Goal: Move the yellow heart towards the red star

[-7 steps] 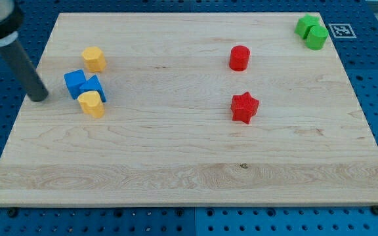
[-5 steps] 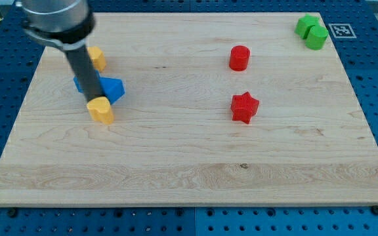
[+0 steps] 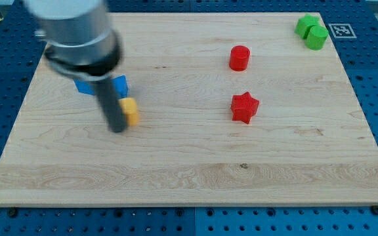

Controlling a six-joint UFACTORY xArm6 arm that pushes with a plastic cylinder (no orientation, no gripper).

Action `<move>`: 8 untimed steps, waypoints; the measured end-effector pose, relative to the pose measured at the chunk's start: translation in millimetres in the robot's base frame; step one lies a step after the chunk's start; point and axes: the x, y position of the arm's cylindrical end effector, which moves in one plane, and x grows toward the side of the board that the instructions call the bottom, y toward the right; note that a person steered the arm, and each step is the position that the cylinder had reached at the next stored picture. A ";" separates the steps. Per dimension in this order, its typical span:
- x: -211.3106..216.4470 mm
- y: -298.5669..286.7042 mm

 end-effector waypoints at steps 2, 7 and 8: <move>9.7 62.2; -36.2 -6.4; -55.0 60.4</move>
